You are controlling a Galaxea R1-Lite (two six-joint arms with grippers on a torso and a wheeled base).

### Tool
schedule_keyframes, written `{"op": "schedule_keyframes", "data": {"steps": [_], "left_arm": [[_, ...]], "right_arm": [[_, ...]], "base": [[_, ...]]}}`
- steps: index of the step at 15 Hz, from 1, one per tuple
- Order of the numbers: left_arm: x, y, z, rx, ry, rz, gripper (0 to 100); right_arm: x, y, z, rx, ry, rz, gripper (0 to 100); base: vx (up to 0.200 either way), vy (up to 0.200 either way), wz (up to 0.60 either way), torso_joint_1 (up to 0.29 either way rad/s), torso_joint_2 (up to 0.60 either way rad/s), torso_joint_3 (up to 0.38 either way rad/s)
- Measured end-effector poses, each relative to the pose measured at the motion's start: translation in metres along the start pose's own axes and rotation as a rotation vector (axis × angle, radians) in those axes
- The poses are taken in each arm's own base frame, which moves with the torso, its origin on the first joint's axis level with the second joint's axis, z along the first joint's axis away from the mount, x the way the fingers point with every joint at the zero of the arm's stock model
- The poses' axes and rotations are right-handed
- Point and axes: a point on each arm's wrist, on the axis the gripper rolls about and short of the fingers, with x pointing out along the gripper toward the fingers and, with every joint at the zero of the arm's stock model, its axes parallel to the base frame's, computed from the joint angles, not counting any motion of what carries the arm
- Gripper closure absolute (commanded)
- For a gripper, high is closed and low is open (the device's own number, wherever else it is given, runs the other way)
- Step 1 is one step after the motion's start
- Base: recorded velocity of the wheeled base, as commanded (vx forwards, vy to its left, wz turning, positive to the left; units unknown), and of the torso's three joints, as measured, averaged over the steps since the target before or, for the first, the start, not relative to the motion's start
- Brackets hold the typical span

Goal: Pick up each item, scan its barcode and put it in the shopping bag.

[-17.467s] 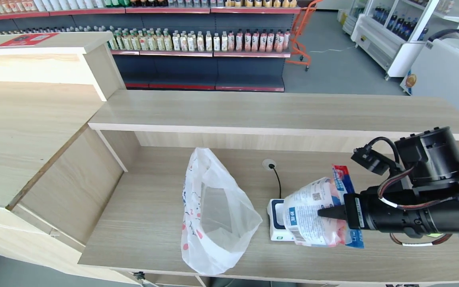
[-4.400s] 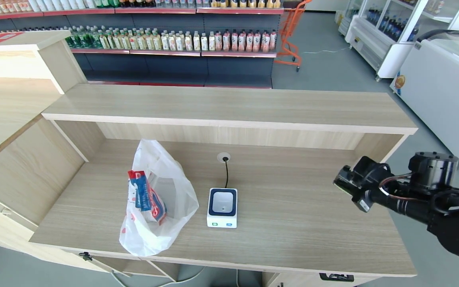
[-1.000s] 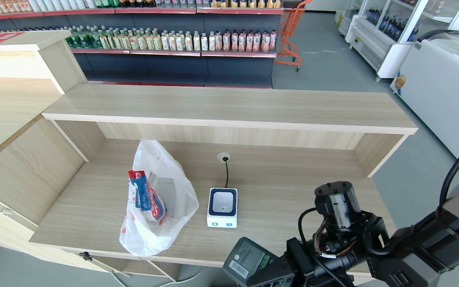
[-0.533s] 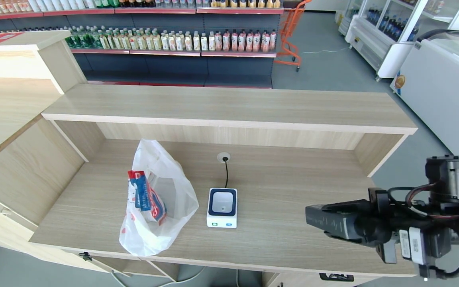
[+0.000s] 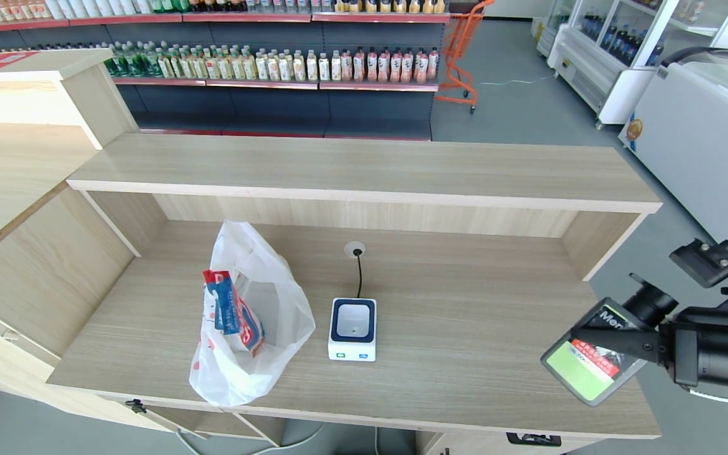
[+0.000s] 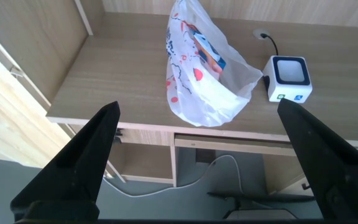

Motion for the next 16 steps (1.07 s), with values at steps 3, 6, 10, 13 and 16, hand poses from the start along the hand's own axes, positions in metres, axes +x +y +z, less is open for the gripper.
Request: {"op": "schedule_keyframes", "data": {"steps": [3, 6, 10, 13, 16], "left_arm": [[0.0, 0.0, 0.0, 0.0, 0.0, 0.0, 0], [0.0, 0.0, 0.0, -0.002, 0.0, -0.001, 0], [0.0, 0.0, 0.0, 0.0, 0.0, -0.001, 0], [0.0, 0.0, 0.0, 0.004, 0.0, -0.001, 0], [0.0, 0.0, 0.0, 0.003, 0.0, -0.001, 0]], "right_arm": [[0.0045, -0.0039, -0.0015, 0.123, 0.016, -0.01, 100], [0.0069, -0.0066, -0.0032, 0.137, 0.028, -0.011, 100], [0.0063, -0.0075, -0.0049, 0.155, 0.03, -0.016, 100], [0.0062, -0.0075, -0.0039, 0.152, 0.027, -0.016, 100], [0.0066, -0.0071, -0.0037, 0.151, 0.028, -0.013, 100]], "base": [[0.0, 0.0, 0.0, 0.0, 0.0, 0.0], [0.0, 0.0, 0.0, 0.0, 0.0, 0.0], [0.0, 0.0, 0.0, 0.0, 0.0, 0.0], [0.0, 0.0, 0.0, 0.0, 0.0, 0.0], [0.0, 0.2, 0.0, 0.007, 0.0, 0.004]]}}
